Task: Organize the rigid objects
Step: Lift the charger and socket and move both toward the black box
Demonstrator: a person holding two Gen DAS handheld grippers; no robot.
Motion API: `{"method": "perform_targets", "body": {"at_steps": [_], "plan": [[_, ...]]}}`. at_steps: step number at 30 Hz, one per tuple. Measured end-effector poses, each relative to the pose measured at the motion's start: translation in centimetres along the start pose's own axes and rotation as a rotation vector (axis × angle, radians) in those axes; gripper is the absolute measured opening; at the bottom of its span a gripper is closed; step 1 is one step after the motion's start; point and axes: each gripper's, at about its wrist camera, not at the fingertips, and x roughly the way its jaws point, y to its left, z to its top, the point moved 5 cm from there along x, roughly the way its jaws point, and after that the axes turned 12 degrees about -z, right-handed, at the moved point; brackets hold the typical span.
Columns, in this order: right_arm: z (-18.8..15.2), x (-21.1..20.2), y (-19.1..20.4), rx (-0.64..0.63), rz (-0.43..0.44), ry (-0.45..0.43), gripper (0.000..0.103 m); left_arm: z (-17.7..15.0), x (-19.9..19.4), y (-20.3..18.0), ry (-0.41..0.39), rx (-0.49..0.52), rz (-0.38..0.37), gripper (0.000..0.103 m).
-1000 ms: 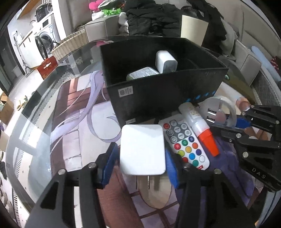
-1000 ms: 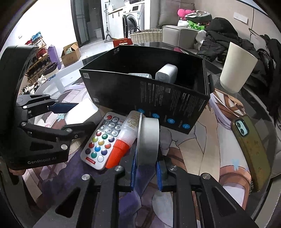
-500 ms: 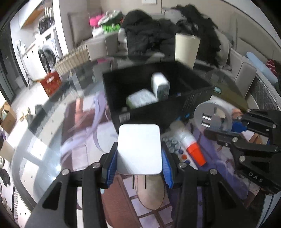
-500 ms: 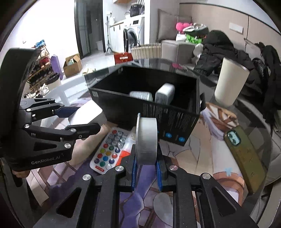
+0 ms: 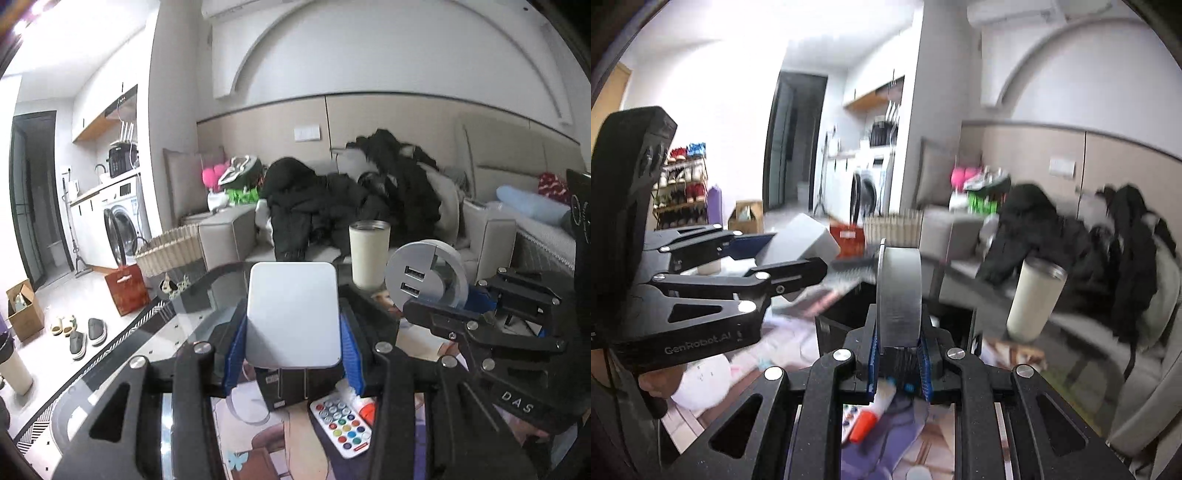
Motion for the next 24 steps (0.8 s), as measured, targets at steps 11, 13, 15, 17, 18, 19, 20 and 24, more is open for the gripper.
{"method": "perform_targets", "body": {"at_steps": [11,13,15,17,18,19,20,24], "plan": [[2.6,-0.3,-0.6,0.024,-0.021,-0.065,0.017,2.9,-0.7,1.2,-0.106,-0.028,0.013,0.043],[3.3,0.3,-0.7,0.029,-0.026,-0.07,0.017,3.7,-0.4,1.6,-0.122,-0.033,0.016,0.043],[4.0,1.0,-0.9,0.035,-0.033,-0.073,0.017,4.4,0.1,2.1,-0.136,-0.044,0.02,0.043],[4.7,1.8,-1.2,0.042,-0.043,-0.075,0.017,5.0,0.8,2.7,-0.139,-0.055,0.02,0.043],[4.9,2.1,-1.3,0.045,-0.046,-0.075,0.017,5.2,1.3,3.0,-0.138,-0.063,0.021,0.043],[5.2,2.6,-1.4,0.05,-0.048,-0.07,0.017,5.4,1.9,3.5,-0.134,-0.073,0.025,0.043],[5.4,3.1,-1.6,0.054,-0.049,-0.067,0.017,5.6,2.3,3.6,-0.13,-0.078,0.026,0.043],[6.4,4.9,-1.9,0.061,-0.066,-0.061,0.017,5.6,4.5,5.1,-0.107,-0.118,0.042,0.043]]}}
